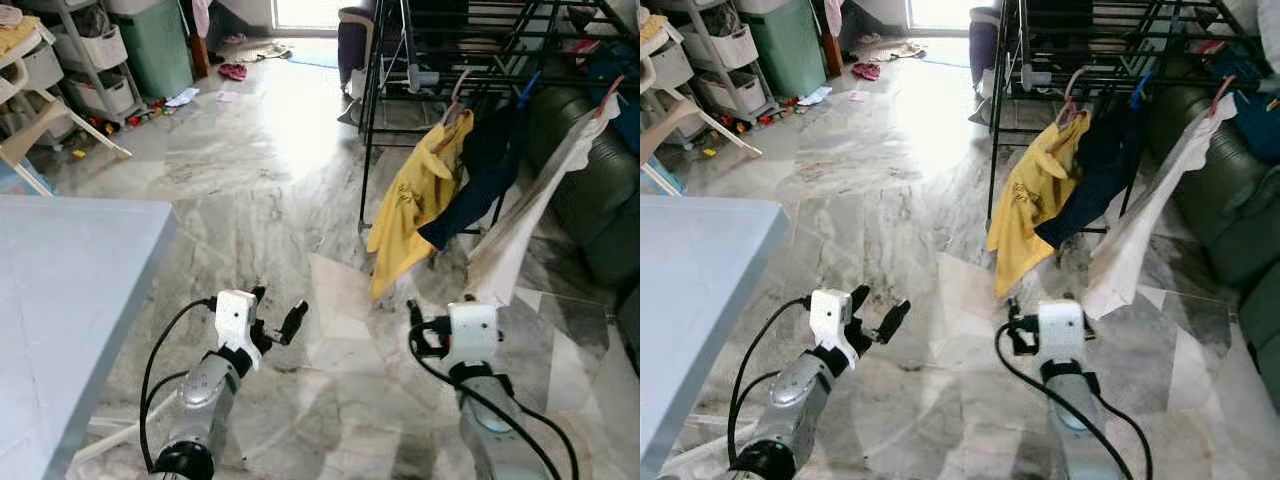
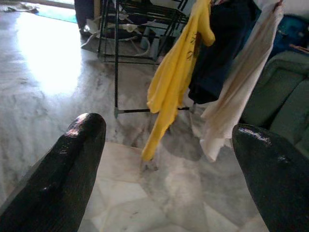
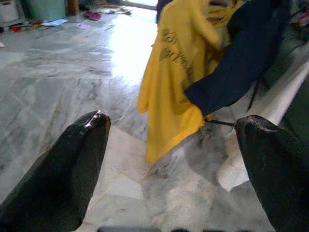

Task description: Hang hanger

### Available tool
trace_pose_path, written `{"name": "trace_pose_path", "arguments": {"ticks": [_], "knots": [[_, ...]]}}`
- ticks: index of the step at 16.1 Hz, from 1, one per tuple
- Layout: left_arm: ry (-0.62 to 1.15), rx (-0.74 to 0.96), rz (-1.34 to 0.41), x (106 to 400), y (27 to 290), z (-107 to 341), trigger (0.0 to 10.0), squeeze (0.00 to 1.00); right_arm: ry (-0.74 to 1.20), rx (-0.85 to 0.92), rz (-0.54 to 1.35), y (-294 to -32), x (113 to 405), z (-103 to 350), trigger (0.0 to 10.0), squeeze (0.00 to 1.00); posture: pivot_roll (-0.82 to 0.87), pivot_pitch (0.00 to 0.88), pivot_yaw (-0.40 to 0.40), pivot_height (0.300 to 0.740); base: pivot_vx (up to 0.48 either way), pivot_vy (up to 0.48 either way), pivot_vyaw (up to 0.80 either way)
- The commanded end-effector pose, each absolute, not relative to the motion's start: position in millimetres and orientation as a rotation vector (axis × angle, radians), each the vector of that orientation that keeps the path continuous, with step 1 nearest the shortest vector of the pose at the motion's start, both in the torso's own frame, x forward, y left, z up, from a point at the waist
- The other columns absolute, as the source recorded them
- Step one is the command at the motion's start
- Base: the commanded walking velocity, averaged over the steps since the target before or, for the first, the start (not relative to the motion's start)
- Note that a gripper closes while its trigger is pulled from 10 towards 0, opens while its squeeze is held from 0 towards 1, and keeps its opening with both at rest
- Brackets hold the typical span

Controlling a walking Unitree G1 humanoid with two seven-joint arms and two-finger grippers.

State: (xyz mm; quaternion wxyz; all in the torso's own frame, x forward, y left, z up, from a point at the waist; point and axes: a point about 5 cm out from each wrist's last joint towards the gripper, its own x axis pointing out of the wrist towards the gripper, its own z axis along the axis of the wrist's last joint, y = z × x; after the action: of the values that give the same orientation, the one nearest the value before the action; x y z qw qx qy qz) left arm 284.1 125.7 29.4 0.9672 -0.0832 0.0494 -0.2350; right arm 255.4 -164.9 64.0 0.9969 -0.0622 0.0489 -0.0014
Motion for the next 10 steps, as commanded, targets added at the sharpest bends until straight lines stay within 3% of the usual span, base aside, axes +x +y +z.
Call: {"name": "trace_pose_path", "arguments": {"ticks": [1, 4, 10], "knots": [[0.088, -0.171, -0.475, 285.1, 128.7, 32.2, 10.0, 0.0, 0.07, -0.11, -0.022, -167.6, 256.4, 70.5, 10.0, 0.0, -0.19, 0.084, 0.016, 0.74, 0.412, 0.0, 0.0], [0.092, -0.176, -0.482, 283.4, 127.7, 30.3, 10.0, 0.0, 0.073, -0.114, -0.022, -168.7, 255.6, 70.1, 10.0, 0.0, -0.19, 0.084, 0.013, 0.74, 0.415, 0.0, -0.41], [0.103, -0.179, -0.486, 284.2, 125.9, 28.5, 10.0, 0.0, 0.069, -0.127, -0.014, -168.3, 254.7, 70.1, 10.0, 0.0, -0.2, 0.083, 0.019, 0.74, 0.416, 0.0, 0.0]]}}
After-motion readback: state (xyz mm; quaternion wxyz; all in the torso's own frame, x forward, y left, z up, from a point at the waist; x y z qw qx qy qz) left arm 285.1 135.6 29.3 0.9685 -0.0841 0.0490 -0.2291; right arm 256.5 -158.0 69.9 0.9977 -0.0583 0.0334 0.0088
